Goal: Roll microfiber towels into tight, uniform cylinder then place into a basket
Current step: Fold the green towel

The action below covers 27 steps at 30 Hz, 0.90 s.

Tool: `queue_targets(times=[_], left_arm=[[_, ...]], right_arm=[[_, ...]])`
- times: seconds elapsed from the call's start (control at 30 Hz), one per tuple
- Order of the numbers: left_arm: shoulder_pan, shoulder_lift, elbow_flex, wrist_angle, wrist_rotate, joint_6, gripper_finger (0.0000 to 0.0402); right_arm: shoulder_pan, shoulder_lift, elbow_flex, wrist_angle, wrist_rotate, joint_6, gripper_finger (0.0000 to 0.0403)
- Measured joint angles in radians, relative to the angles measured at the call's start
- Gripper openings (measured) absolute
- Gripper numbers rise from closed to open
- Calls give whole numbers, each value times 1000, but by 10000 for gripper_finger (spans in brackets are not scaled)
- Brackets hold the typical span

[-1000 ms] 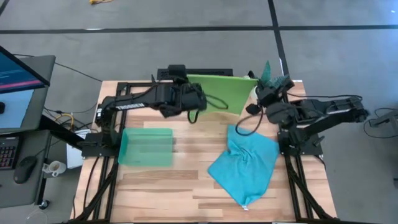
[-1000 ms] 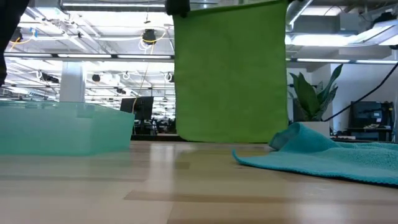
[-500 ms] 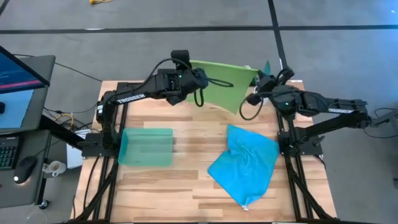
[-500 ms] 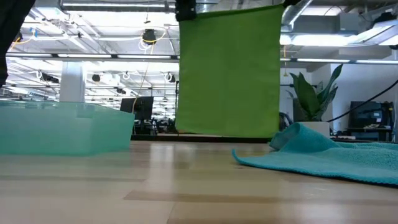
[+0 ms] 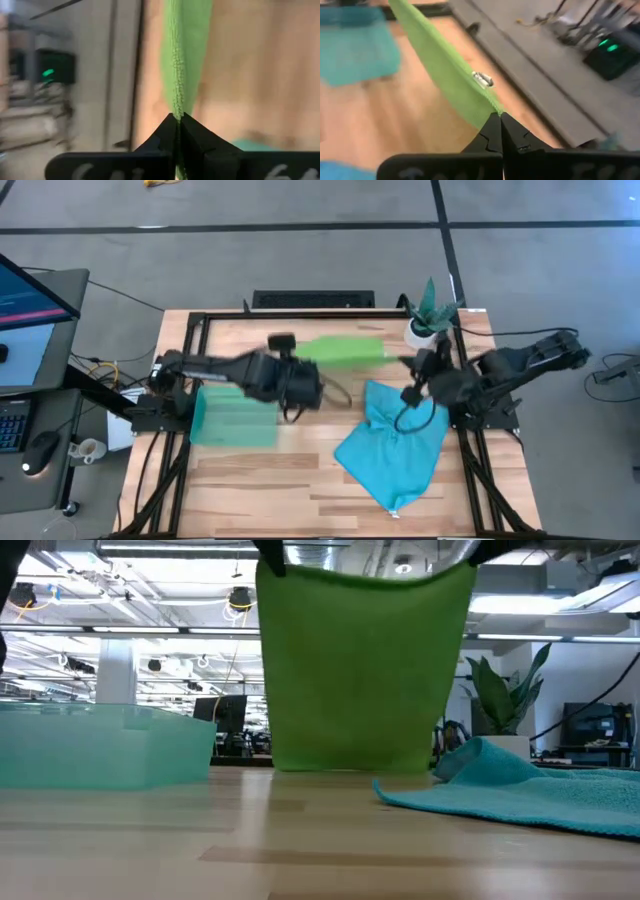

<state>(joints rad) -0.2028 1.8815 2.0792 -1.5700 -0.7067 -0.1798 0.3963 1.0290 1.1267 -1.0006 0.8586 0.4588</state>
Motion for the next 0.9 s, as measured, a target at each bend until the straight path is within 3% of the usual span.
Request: queue_targets(times=[0.3, 0.5, 0.77, 0.9], left_arm=[[-181, 95, -4, 1, -12, -144, 0], [-233, 173, -4, -1, 55, -226, 0], [-312, 194, -85, -3, 142, -479, 0], [-332, 195, -167, 11, 116, -534, 0]], right_arm=[[229, 120, -25, -10, 3, 273, 4], [349, 223, -26, -9, 3, 427, 5], [448, 371, -27, -10, 3, 568, 4], [446, 423, -27, -27, 30, 557, 3]])
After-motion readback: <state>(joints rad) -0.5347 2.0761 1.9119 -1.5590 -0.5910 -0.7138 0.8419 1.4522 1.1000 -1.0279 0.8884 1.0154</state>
